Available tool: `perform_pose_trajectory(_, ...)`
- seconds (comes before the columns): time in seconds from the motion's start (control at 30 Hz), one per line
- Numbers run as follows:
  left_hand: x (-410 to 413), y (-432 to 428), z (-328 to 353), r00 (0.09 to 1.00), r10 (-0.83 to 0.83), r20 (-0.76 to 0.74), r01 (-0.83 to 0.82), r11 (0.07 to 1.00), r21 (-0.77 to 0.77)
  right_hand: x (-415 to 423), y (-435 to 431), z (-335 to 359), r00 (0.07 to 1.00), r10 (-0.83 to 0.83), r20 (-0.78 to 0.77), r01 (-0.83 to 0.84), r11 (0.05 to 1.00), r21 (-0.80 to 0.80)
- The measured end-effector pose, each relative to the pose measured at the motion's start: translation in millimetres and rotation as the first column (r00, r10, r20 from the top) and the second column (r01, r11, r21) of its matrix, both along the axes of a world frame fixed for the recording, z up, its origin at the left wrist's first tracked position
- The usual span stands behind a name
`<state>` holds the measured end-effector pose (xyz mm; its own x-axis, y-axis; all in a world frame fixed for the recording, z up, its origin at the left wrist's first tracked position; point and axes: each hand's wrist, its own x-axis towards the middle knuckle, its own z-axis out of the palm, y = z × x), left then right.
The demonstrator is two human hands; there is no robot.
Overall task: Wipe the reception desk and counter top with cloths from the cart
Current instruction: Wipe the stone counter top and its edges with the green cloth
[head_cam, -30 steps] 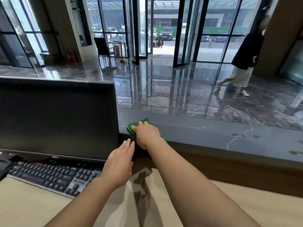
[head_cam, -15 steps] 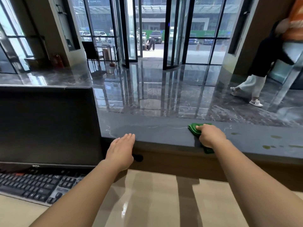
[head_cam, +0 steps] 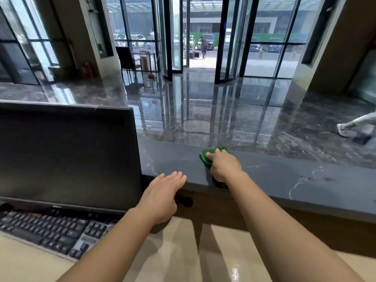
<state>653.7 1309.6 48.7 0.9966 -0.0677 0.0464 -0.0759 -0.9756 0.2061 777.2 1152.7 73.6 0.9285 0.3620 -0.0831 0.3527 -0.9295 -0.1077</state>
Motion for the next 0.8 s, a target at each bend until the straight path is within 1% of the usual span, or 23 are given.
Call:
perform_pose_trajectory(0.07,2.2,5.6,-1.3,1.0,-0.022,0.0,0.022,1.0,-0.006,1.7,33.8,1.3,0.99,0.14,-0.037,-0.139,0.99,0.022)
perform_pose_trajectory(0.17,6.0,10.8,-2.8,0.999,-0.05,-0.017,0.051,0.999,0.019,5.0,75.1,4.2,0.945,0.317,-0.087,-0.311,0.948,0.068)
perform_pose_trajectory(0.23,7.1,12.4,-3.4,0.998,-0.06,-0.008,0.06,0.998,0.031,8.8,95.9,3.4,0.917,0.386,-0.103,-0.378,0.921,0.09)
perform_pose_trajectory(0.3,6.8,12.1,-3.0,0.999,-0.053,-0.008,0.053,0.998,0.029,14.5,107.6,1.7,0.908,0.403,-0.111,-0.393,0.914,0.101)
perform_pose_trajectory(0.4,6.7,10.7,0.0,0.999,-0.04,-0.017,0.041,0.998,0.041,21.2,111.1,0.1,0.916,0.378,-0.133,-0.365,0.924,0.112)
perform_pose_trajectory(0.53,7.7,2.4,8.1,0.997,-0.011,-0.08,0.021,0.993,0.119,22.0,89.5,1.7,0.948,0.284,-0.143,-0.269,0.956,0.119)
perform_pose_trajectory(0.67,6.1,-4.2,12.5,0.995,0.025,-0.098,-0.012,0.991,0.136,28.4,32.1,2.7,0.985,0.139,-0.105,-0.126,0.985,0.119)
perform_pose_trajectory(0.8,4.8,-5.0,15.6,0.992,0.045,-0.116,-0.031,0.992,0.119,35.8,-42.9,1.8,0.995,-0.047,-0.089,0.056,0.993,0.102)
